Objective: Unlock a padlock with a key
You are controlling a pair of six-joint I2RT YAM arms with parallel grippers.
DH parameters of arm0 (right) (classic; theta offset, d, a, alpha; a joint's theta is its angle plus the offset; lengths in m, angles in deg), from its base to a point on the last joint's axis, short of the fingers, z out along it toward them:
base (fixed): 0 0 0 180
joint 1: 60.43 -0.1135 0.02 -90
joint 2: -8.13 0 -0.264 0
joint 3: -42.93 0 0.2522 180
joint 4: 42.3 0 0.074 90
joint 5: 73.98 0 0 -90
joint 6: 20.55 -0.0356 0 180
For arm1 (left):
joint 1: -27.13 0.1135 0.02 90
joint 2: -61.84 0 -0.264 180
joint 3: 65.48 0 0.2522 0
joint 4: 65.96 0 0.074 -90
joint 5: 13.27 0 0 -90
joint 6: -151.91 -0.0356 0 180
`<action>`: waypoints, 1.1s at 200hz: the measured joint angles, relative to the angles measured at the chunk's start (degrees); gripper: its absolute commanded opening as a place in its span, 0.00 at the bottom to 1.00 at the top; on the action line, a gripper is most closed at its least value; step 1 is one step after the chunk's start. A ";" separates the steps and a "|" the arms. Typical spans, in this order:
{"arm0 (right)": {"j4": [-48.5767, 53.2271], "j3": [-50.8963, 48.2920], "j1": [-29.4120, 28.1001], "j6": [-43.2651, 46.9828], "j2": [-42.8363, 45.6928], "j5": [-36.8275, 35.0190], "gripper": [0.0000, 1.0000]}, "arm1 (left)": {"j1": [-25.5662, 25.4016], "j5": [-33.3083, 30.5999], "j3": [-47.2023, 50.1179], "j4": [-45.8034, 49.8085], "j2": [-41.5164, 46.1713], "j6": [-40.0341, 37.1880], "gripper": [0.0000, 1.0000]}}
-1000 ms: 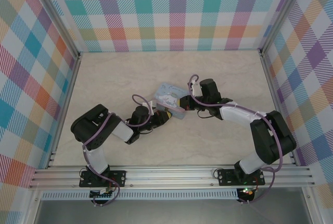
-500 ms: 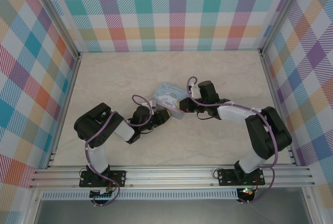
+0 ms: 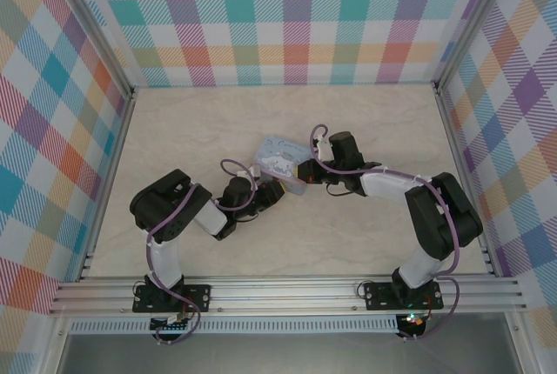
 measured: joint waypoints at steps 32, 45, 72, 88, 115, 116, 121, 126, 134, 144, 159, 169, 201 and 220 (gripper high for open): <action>-0.07 0.00 0.00 0.00 0.00 0.00 0.02 | 0.00 -1.33 0.00 -0.09 -0.02 0.66 0.20; -0.07 0.00 0.00 0.00 0.00 -0.02 0.02 | -0.02 -1.57 0.00 -0.35 -0.02 0.68 0.18; -0.07 0.00 0.00 0.02 0.02 -0.04 0.02 | -0.04 -1.68 0.13 -0.79 0.00 0.63 0.13; -0.04 -0.02 0.02 0.04 0.09 -0.13 0.02 | -0.04 -1.62 0.28 -0.92 0.09 0.59 0.12; 0.37 -0.83 0.79 0.39 1.27 0.92 0.02 | -0.04 -0.68 0.52 0.24 1.42 0.39 0.09; 0.37 -0.87 0.81 0.44 1.33 0.98 0.02 | -0.04 -0.63 0.52 0.31 1.49 0.37 0.09; 0.59 -1.18 1.09 0.61 1.88 1.55 0.02 | -0.04 -0.20 0.52 0.63 1.90 0.35 0.09; 0.87 -1.46 1.40 0.85 2.54 2.21 0.02 | -0.04 0.33 0.55 1.03 2.38 0.24 0.09; 1.22 -2.03 2.03 1.40 3.76 3.26 0.02 | -0.04 1.11 0.55 1.68 3.23 0.13 0.09; 1.60 -3.08 3.06 2.29 5.90 4.87 0.02 | -0.04 2.14 0.52 2.27 4.35 -0.22 0.08; 2.69 -4.98 5.18 3.93 9.94 7.69 0.01 | -0.04 3.96 0.52 3.48 6.27 -0.72 0.08; 3.58 -6.21 6.49 4.94 12.46 9.55 0.01 | -0.04 5.35 0.39 4.26 7.48 -0.94 0.08; 7.26 -9.62 8.28 7.78 18.16 15.78 0.01 | -0.04 8.33 -0.57 6.64 9.97 -1.18 0.08; 7.72 -11.87 7.19 7.82 18.56 18.53 0.01 | -0.04 9.25 -1.20 7.85 10.64 -1.42 0.07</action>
